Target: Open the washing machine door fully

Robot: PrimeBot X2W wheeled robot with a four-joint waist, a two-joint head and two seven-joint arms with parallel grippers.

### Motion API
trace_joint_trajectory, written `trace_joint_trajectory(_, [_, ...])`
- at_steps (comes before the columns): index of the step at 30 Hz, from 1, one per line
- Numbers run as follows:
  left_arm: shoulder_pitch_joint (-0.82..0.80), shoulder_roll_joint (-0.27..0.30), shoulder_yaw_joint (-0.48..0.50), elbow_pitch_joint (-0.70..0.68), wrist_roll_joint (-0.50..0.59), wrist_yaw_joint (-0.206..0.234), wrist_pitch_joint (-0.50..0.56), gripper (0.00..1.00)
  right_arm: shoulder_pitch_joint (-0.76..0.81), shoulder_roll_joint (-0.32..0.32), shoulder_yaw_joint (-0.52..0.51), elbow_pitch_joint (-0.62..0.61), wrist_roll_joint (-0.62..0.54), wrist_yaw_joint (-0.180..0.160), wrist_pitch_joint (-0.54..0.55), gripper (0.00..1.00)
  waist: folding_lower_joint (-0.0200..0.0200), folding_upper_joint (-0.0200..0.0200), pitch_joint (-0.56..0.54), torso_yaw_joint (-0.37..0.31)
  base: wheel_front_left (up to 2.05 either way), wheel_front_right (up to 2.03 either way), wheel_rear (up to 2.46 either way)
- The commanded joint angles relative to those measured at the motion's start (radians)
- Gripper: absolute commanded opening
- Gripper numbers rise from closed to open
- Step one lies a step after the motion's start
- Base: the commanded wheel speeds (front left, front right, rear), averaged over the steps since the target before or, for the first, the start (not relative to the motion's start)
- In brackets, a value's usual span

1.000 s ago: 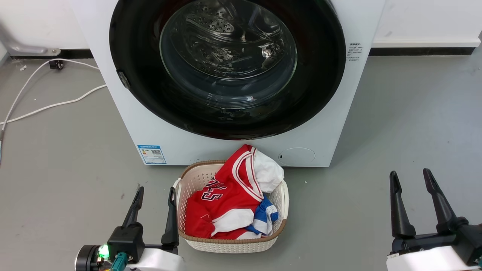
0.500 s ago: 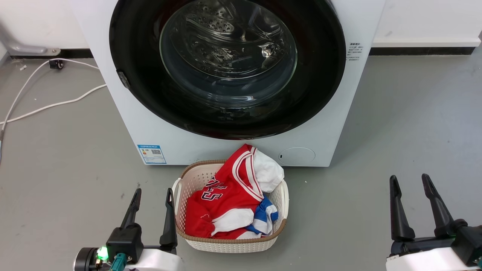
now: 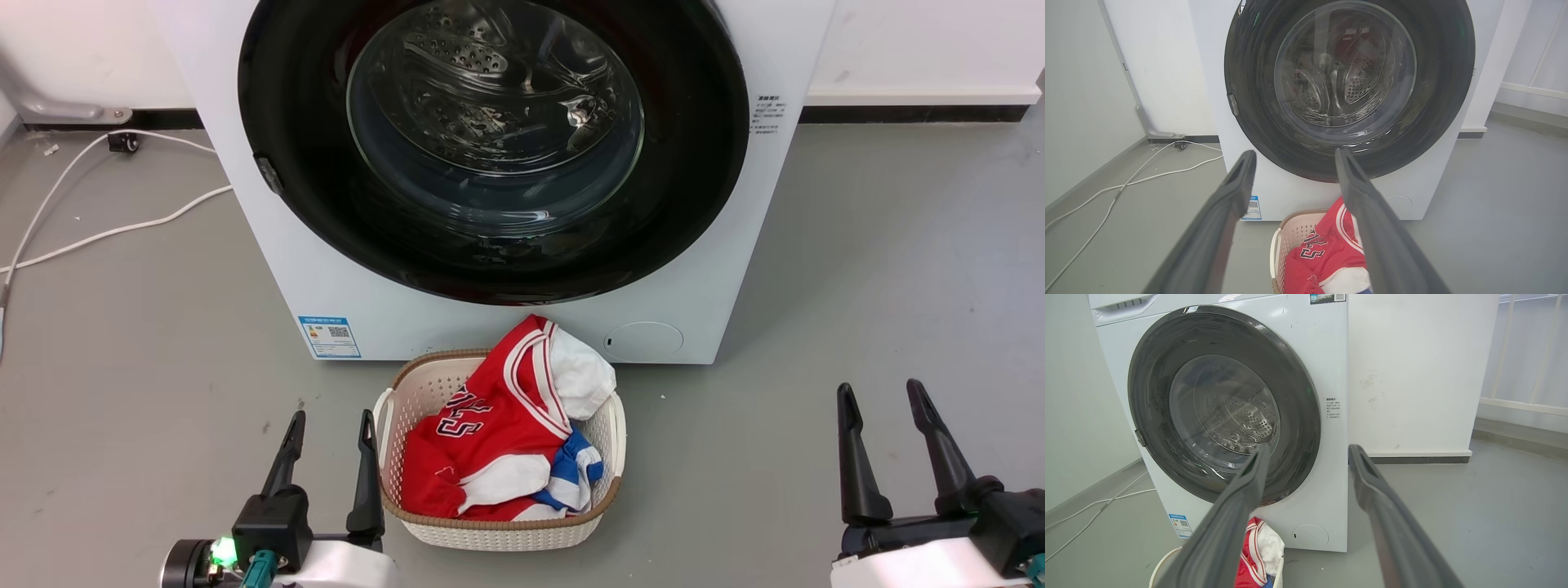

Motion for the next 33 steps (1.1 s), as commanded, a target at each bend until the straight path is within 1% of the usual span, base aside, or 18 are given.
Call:
trace_joint_trajectory(1, [0.001,-0.002,-0.001,0.002,0.003,0.004,-0.003,1.0,0.006,0.0,0.004,0.004,-0.008,0.0,-0.002,0.87,0.0,0.0,0.0,0.0,0.0,0.0,0.0])
trace_joint_trajectory(2, [0.0,-0.002,-0.002,0.002,0.002,0.004,-0.003,1.0,0.006,0.0,0.004,0.005,-0.007,0.0,-0.002,0.0,0.0,0.0,0.0,0.0,0.0,0.0,0.0])
trace_joint_trajectory(4, [-0.001,-0.002,-0.002,0.003,0.001,0.005,-0.003,1.0,0.006,0.0,0.008,0.007,-0.008,0.0,-0.002,0.0,0.0,0.0,0.0,0.0,0.0,0.0,0.0])
trace_joint_trajectory(5, [-0.001,-0.002,-0.002,0.004,0.0,0.006,-0.003,1.0,0.006,0.0,0.007,0.009,0.01,0.0,-0.002,0.0,0.0,0.0,0.0,0.0,0.0,0.0,0.0])
trace_joint_trajectory(6, [-0.002,-0.002,-0.001,0.004,-0.001,0.006,-0.003,1.0,0.007,0.0,0.004,0.014,0.045,0.0,-0.002,0.0,0.0,0.0,0.001,0.0,0.0,0.0,0.0])
trace_joint_trajectory(8, [-0.002,-0.002,-0.001,0.004,-0.003,0.007,-0.003,1.0,0.004,0.0,0.013,0.029,0.154,0.0,-0.002,0.0,0.0,0.0,0.001,0.0,0.0,0.0,0.0])
trace_joint_trajectory(9, [-0.002,-0.002,0.0,0.004,-0.004,0.007,-0.003,1.0,0.0,0.0,0.016,0.037,0.219,0.0,-0.002,0.0,0.0,0.0,0.001,-0.001,0.0,0.0,0.0])
trace_joint_trajectory(11, [-0.001,-0.002,0.0,0.005,-0.007,0.007,-0.003,1.0,-0.005,0.0,0.02,0.062,0.408,0.0,-0.002,0.0,0.0,0.0,0.0,-0.002,0.0,0.0,0.0])
trace_joint_trajectory(12, [-0.001,-0.002,0.0,0.005,-0.007,0.007,-0.003,1.0,-0.005,0.0,0.02,0.062,0.408,0.0,-0.002,0.0,0.0,0.0,0.0,-0.002,0.0,0.0,0.0])
trace_joint_trajectory(16, [0.0,-0.002,0.0,0.007,-0.009,0.004,-0.003,1.0,-0.017,0.001,0.059,0.124,0.814,0.0,-0.002,0.0,0.0,0.0,-0.001,-0.002,0.0,0.0,0.0])
trace_joint_trajectory(18, [0.003,-0.002,0.0,0.006,-0.008,0.004,-0.003,1.0,-0.028,0.0,0.084,0.135,0.974,0.0,-0.002,0.0,0.0,0.0,-0.001,-0.002,0.0,0.0,0.0])
trace_joint_trajectory(20, [0.005,-0.002,0.0,0.007,-0.008,0.005,-0.003,1.0,-0.033,-0.001,0.098,0.13,1.105,0.0,-0.002,0.0,0.0,0.0,-0.002,-0.003,0.0,0.0,0.0])
trace_joint_trajectory(23, [0.007,-0.002,0.0,0.007,-0.007,0.004,-0.003,1.0,-0.031,0.0,0.121,0.108,1.263,0.0,-0.002,0.0,0.0,0.0,-0.002,-0.003,0.0,0.0,0.0])
trace_joint_trajectory(28, [0.006,-0.002,-0.001,0.004,-0.005,0.008,-0.003,1.0,-0.015,0.0,0.158,0.036,1.442,0.0,0.002,0.0,0.0,0.0,-0.001,-0.001,0.0,0.0,0.0])
trace_joint_trajectory(33, [0.006,-0.002,0.0,0.004,-0.004,0.011,-0.003,1.0,0.007,-0.001,0.135,-0.019,1.562,0.0,0.097,0.0,0.0,0.0,-0.001,-0.001,0.0,0.0,0.0])
